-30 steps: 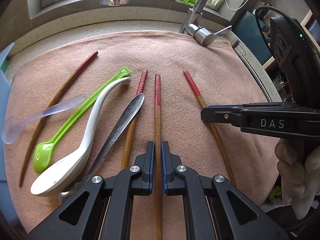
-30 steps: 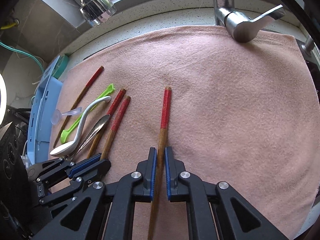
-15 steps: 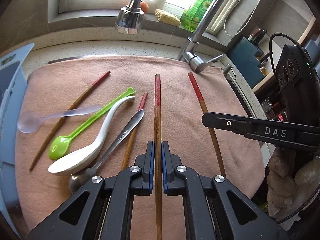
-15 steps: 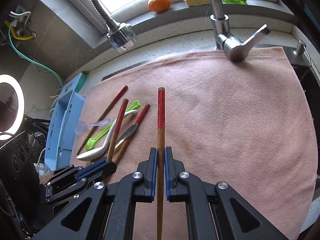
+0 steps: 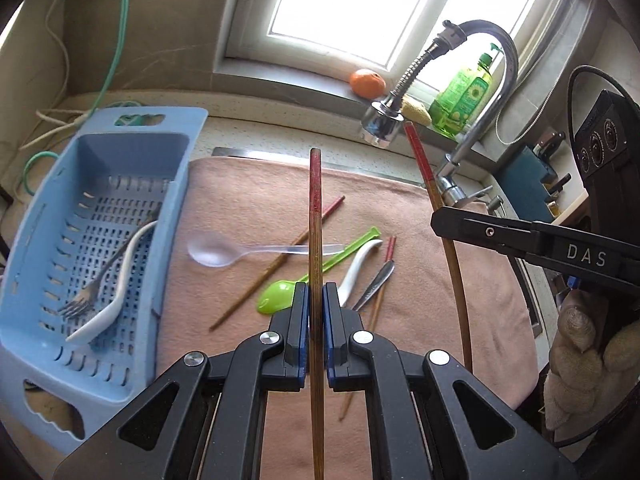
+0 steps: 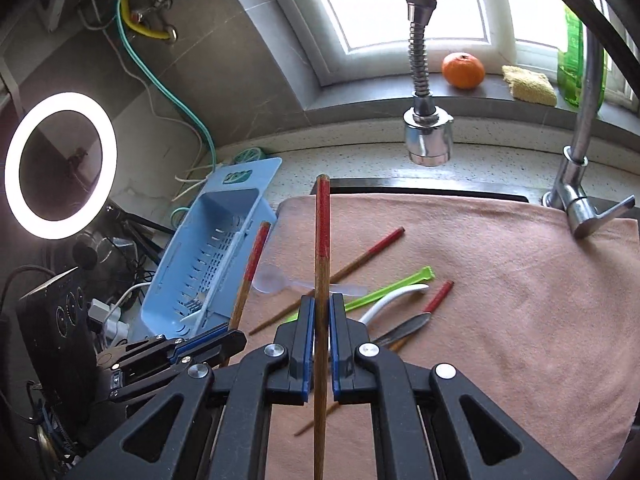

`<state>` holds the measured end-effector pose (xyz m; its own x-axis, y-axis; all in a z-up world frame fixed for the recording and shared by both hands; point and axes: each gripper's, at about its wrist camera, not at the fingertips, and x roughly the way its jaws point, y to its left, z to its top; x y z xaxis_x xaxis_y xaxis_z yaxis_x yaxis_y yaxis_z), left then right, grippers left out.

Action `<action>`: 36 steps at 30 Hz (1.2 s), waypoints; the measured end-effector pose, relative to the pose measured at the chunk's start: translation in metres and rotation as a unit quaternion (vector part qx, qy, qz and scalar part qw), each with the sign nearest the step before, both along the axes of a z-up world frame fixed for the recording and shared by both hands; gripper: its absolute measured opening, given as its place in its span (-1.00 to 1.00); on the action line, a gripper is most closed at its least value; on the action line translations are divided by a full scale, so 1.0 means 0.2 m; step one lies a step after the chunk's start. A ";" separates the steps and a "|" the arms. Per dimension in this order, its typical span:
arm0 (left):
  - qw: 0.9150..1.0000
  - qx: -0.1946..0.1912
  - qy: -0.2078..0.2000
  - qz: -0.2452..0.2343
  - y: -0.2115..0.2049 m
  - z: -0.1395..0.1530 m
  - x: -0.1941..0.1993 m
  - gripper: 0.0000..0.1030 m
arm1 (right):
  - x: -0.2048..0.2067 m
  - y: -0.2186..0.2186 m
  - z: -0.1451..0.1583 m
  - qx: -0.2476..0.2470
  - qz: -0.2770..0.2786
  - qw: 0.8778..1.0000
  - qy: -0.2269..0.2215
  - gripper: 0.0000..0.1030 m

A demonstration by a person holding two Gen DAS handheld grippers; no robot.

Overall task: Organize utensils
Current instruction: 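Close the left gripper on one chopstick and lift it, then carry both held chopsticks over the blue basket and open both grippers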

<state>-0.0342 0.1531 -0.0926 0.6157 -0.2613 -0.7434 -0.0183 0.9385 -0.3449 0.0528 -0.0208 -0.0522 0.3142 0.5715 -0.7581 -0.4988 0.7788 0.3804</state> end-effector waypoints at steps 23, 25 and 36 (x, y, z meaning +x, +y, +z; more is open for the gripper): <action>0.991 -0.025 0.019 0.127 0.74 -0.13 -0.02 -0.89 | 0.07 0.88 -0.05 -0.010 0.093 0.996 0.006 -0.87; 0.991 -0.024 0.021 0.129 0.77 -0.14 0.01 -0.89 | 0.09 0.94 -0.07 -0.011 0.098 0.995 0.016 -0.87; 0.989 0.021 0.030 0.142 0.84 -0.13 0.12 -0.78 | 0.16 1.10 -0.14 -0.023 0.114 0.993 0.029 -0.86</action>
